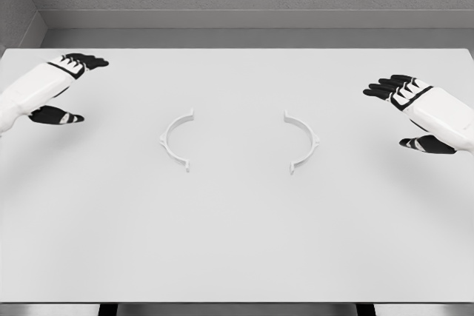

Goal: Assemble PVC drainage pipe clamps

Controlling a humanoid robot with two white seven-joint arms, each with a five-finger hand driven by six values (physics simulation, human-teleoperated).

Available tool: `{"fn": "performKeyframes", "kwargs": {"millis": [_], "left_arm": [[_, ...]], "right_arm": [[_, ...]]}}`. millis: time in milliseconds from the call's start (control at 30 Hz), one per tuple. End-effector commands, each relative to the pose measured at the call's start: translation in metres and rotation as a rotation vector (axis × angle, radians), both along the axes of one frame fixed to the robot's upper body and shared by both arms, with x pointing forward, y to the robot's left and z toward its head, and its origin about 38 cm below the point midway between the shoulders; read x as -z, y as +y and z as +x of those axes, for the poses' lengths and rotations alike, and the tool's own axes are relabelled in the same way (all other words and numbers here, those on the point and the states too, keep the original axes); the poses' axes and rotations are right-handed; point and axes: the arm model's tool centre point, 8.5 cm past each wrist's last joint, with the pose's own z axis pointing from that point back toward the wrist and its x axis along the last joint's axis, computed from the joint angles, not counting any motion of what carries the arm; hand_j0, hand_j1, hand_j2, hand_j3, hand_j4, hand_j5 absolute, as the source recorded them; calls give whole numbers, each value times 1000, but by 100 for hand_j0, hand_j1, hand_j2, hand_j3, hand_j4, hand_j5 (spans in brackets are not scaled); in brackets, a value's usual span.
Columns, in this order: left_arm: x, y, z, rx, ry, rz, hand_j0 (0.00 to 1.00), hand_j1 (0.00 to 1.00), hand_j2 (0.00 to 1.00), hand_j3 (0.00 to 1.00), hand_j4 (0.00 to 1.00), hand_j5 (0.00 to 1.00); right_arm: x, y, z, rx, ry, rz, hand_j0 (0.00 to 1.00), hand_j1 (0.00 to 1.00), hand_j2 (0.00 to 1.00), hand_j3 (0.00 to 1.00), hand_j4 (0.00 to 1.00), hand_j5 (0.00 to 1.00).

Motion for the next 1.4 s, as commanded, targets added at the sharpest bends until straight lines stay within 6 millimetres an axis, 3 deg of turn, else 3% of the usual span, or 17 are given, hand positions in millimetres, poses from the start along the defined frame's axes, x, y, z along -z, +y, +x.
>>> {"fn": "performKeyframes", "kwargs": {"millis": [0, 167, 267, 333, 367, 467, 667, 800, 1000, 1167, 1367], "left_arm": [[0, -2, -1, 6, 1, -4, 100, 100, 100, 100, 100, 100], [9, -11, -2, 32, 27, 4, 100, 100, 100, 100, 100, 100], [20, -27, -4, 66, 46, -9, 100, 100, 100, 100, 100, 100], [22, -28, -5, 70, 53, -7, 100, 100, 100, 100, 100, 100], [24, -29, -6, 72, 56, -5, 100, 100, 100, 100, 100, 100], [23, -29, -5, 74, 54, -1, 100, 100, 100, 100, 100, 100], [24, -46, 0, 101, 48, -25, 100, 100, 100, 100, 100, 100], [23, -59, 6, 116, 38, -50, 100, 100, 100, 100, 100, 100], [26, -83, 12, 160, 39, -68, 100, 100, 100, 100, 100, 100], [25, -85, 14, 164, 38, -66, 100, 100, 100, 100, 100, 100], [40, -85, 20, 135, 74, -83, 100, 100, 100, 100, 100, 100]], "right_arm": [[-1, 0, 0, 1, -2, 9, 100, 100, 100, 100, 100, 100], [4, 8, 4, 3, -14, -9, 100, 100, 100, 100, 100, 100], [4, 23, 26, -26, -21, -56, 100, 100, 100, 100, 100, 100], [15, 34, 53, -49, 24, -96, 100, 100, 100, 100, 100, 100], [20, 31, 56, -39, 40, -96, 100, 100, 100, 100, 100, 100], [48, 50, 63, -32, 78, -67, 100, 100, 100, 100, 100, 100], [51, 79, 68, -59, 66, 17, 100, 100, 100, 100, 100, 100], [53, 81, 69, -57, 70, 37, 100, 100, 100, 100, 100, 100], [73, 80, 73, -32, 123, 57, 100, 100, 100, 100, 100, 100], [77, 84, 77, -26, 134, 76, 100, 100, 100, 100, 100, 100], [83, 92, 80, -33, 150, 90, 100, 100, 100, 100, 100, 100]]}}
